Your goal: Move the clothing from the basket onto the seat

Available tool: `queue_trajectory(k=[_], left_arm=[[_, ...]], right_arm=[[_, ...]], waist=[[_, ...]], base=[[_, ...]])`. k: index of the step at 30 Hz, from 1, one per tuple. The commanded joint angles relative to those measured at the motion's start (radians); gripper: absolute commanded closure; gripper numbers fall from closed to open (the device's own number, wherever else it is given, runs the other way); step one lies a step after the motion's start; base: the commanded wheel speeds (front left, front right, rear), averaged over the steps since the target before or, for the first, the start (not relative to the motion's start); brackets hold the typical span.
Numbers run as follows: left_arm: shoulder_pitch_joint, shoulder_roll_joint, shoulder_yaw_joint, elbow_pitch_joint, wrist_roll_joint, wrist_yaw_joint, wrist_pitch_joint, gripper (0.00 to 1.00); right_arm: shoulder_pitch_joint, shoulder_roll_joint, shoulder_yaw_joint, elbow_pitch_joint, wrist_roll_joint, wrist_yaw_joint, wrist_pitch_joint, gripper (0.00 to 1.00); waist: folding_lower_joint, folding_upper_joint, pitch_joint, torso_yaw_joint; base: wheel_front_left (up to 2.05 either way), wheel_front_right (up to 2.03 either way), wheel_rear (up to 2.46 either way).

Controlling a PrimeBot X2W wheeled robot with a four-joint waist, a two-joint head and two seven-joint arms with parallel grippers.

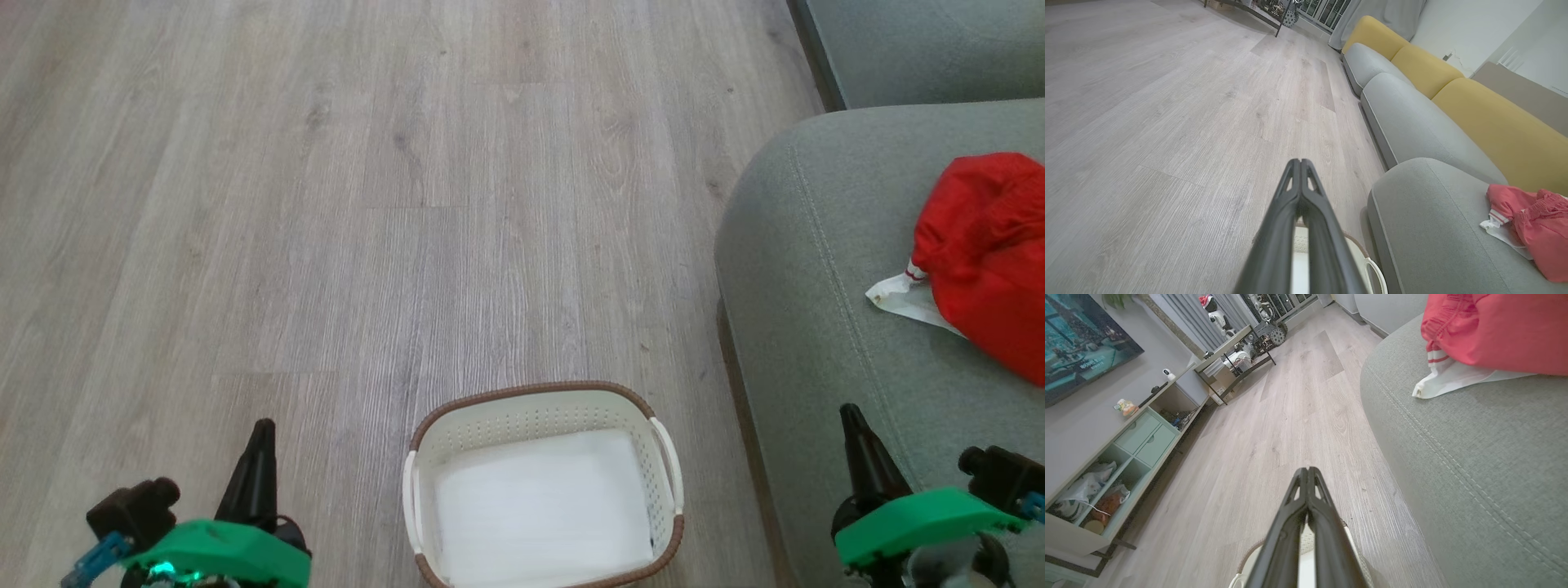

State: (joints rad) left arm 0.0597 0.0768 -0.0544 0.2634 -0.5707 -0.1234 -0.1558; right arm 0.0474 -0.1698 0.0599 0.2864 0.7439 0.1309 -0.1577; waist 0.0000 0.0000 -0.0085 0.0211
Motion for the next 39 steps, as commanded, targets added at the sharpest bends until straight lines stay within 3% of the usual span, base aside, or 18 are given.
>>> queue_trajectory(k=[1,39], left_arm=[[-0.059,0.000,0.021,-0.030,-0.033,-0.002,0.008,1.00],[-0.103,-0.011,0.082,-0.025,-0.442,-0.004,0.115,1.00]], right_arm=[[-0.059,-0.005,-0.012,-0.035,0.029,0.000,0.007,1.00],[-0.098,0.044,-0.075,-0.038,0.372,0.000,0.112,1.00]], waist=[[0.0000,0.0000,0.000,0.000],[0.0000,0.0000,0.005,-0.009]], base=[[0.00,0.00,0.00],[0.00,0.00,0.00]])
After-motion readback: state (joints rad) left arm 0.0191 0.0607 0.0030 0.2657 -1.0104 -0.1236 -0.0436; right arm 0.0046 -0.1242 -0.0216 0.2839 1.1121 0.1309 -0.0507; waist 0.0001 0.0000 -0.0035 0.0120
